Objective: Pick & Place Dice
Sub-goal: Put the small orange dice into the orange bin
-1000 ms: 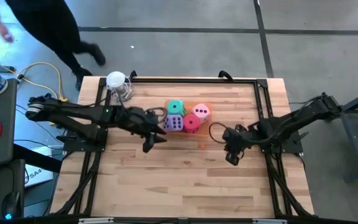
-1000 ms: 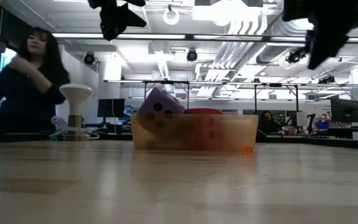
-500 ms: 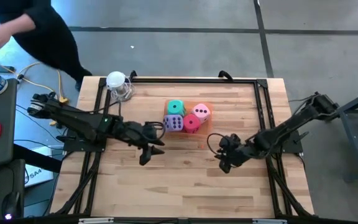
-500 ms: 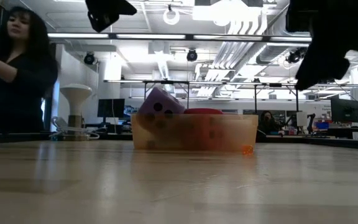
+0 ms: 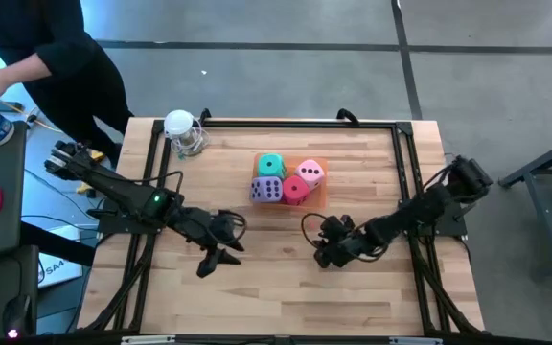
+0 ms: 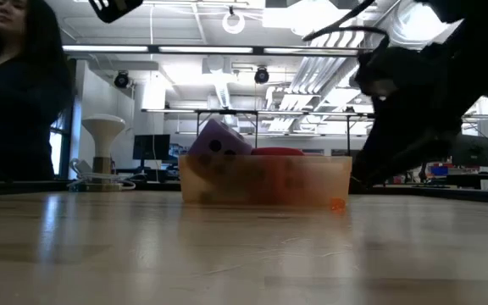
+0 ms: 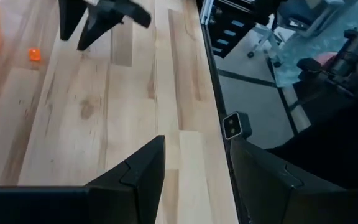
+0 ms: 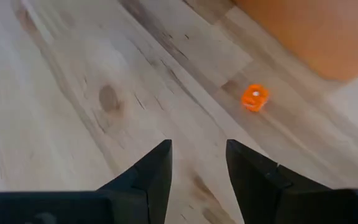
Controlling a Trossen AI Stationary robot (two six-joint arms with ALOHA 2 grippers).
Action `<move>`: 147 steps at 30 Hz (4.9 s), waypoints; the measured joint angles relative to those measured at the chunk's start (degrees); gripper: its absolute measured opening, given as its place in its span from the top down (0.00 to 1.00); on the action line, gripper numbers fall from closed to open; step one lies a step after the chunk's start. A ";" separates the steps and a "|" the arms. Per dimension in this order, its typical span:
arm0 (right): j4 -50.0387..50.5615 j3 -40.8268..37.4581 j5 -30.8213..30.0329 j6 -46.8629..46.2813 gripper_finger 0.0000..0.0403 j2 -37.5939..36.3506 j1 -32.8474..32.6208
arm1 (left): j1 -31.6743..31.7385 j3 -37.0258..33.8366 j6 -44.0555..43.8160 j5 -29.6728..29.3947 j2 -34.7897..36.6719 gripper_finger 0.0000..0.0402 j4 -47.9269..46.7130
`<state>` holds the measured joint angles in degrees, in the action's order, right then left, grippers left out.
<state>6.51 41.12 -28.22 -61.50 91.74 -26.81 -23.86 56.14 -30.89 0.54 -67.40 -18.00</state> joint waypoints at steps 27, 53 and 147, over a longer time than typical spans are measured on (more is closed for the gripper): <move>-5.51 0.04 2.83 -4.70 0.68 6.26 8.35 | -0.82 0.00 0.61 1.72 0.00 0.56 -0.94; -5.89 0.09 4.78 -4.27 0.68 6.19 13.47 | 3.24 0.00 0.43 7.23 0.04 0.56 -0.77; 10.32 0.07 13.80 26.82 0.99 -20.63 15.95 | 4.52 -13.82 -0.85 -26.14 -28.50 0.56 8.75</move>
<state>16.83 41.19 -14.41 -34.68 71.11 -10.85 -19.35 42.32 -31.75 -25.60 -95.90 -9.25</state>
